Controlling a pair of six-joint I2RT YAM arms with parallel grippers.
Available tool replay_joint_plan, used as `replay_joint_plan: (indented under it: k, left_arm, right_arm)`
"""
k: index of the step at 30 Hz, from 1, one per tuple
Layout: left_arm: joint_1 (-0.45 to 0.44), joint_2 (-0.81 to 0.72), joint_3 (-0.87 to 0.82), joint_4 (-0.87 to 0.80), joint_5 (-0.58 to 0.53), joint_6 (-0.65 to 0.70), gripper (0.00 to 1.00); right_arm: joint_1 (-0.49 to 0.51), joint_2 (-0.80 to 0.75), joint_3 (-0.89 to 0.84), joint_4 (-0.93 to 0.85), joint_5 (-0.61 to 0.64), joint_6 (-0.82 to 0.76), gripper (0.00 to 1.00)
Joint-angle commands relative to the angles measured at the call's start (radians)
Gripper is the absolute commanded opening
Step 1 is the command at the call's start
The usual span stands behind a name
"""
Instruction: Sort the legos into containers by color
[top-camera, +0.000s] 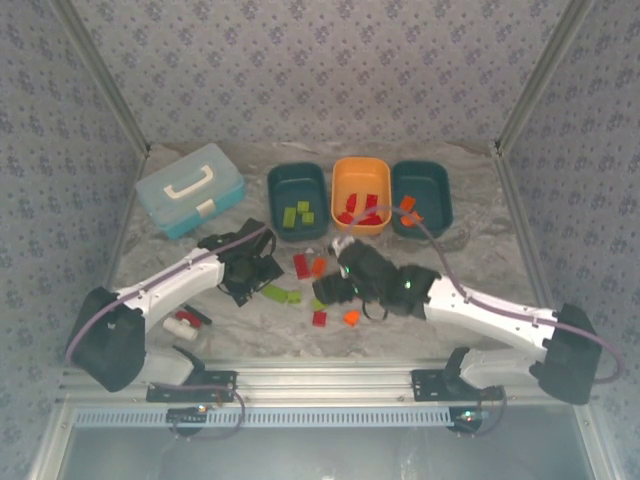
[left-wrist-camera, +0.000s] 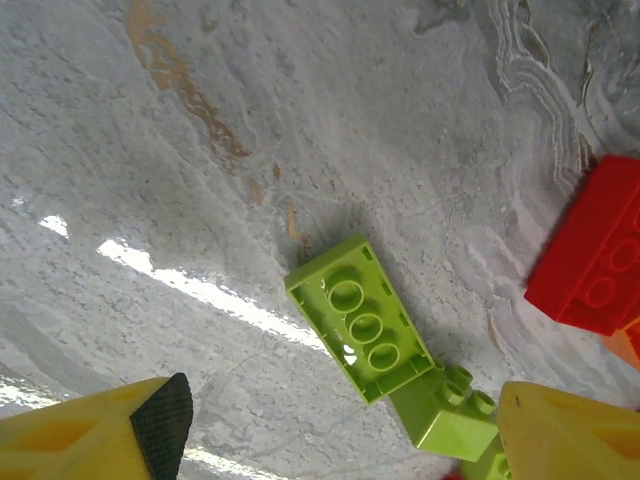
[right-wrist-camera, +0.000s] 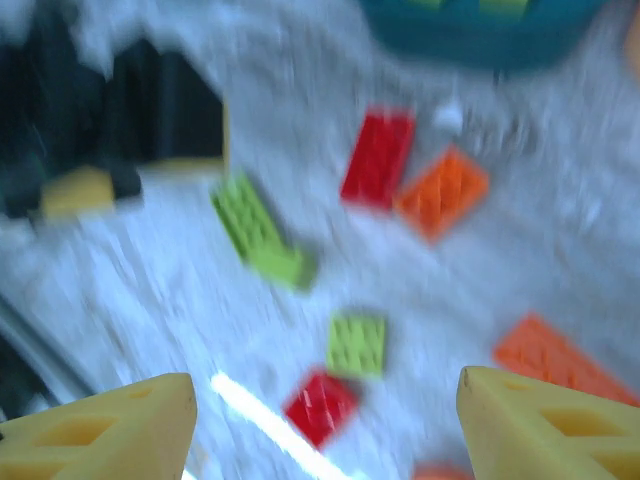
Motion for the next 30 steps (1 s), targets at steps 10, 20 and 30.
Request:
replay_joint_plan:
  k: [10, 20, 30]
  left_arm:
    - [-0.088, 0.189, 0.061, -0.053, -0.054, -0.603, 0.75]
    - [-0.106, 0.289, 0.087, -0.034, -0.049, -0.643, 0.56]
    - [-0.097, 0.296, 0.088, -0.041, -0.087, -0.627, 0.31]
  right_arm:
    - [0.076, -0.279, -0.178, -0.004, 0.107, 0.089, 0.74]
    - [0.073, -0.289, -0.176, -0.014, 0.112, 0.085, 0.74]
    - [0.071, -0.292, -0.174, -0.031, 0.13, 0.105, 0.74]
